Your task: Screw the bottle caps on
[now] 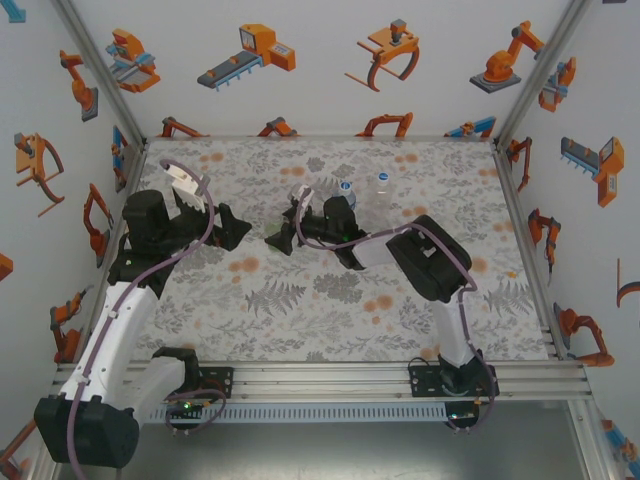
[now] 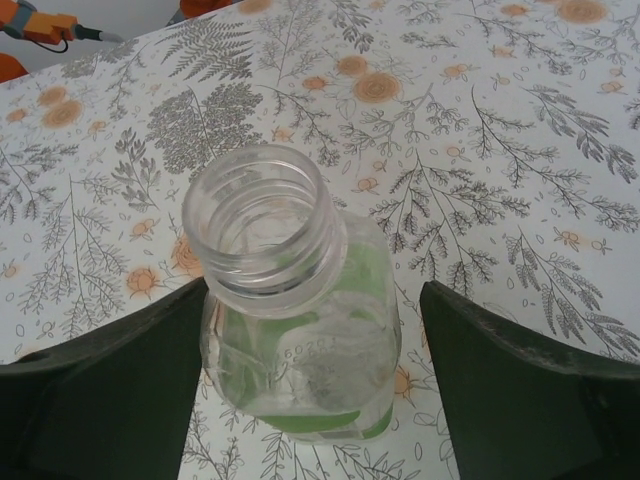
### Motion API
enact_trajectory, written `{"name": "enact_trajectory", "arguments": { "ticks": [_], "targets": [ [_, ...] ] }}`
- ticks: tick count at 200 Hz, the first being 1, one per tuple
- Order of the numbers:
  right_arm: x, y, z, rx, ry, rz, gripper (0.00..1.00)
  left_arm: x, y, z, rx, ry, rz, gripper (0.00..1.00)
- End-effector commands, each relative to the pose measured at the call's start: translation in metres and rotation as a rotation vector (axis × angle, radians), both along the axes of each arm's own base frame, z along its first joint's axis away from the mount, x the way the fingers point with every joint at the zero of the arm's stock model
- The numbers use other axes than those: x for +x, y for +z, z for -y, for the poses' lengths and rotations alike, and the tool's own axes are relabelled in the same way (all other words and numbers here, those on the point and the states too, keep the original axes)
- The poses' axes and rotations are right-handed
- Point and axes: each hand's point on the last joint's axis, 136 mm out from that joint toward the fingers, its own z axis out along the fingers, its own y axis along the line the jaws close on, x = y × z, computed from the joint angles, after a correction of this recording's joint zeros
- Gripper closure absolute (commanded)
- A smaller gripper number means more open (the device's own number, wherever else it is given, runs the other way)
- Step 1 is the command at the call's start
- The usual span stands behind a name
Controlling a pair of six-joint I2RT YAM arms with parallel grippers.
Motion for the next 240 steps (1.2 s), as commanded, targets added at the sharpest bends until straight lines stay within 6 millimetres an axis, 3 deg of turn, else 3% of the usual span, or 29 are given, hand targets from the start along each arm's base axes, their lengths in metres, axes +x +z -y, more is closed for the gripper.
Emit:
{"name": "enact_trajectory", "arguments": {
  "ticks": [1,28,49,59,66,125,197,240],
  "targets": [
    [-0.001,0.024,-0.008,0.066,0.027,0.053,0.33,-0.004,0.002,0.005,-0.021,-0.041,0.011,0.02],
    [-0.001,0.023,-0.009,0.064,0.028,0.049,0.47,-0.006,0.002,0.007,-0.023,-0.053,0.013,0.06],
    [-0.003,0.026,-0.007,0.067,0.028,0.049,0.51,-0.006,0.004,0.008,-0.028,-0.064,0.020,0.07],
    [-0.004,0.031,-0.006,0.071,0.023,0.055,0.76,-0.008,0.005,0.010,-0.033,-0.075,0.025,0.09],
    [-0.005,0.033,-0.004,0.071,0.012,0.056,0.82,-0.009,0.006,0.011,-0.038,-0.086,0.031,0.10],
    [-0.032,0.080,0.018,0.115,0.022,0.062,0.82,-0.029,0.028,0.033,-0.120,-0.267,0.147,0.15],
    [-0.090,0.171,0.053,0.214,0.115,0.039,0.85,-0.074,0.057,0.062,-0.246,-0.585,0.309,0.13],
    [-0.132,0.223,0.060,0.277,0.237,0.037,0.86,-0.109,0.058,0.084,-0.250,-0.776,0.344,0.05]
  ]
}}
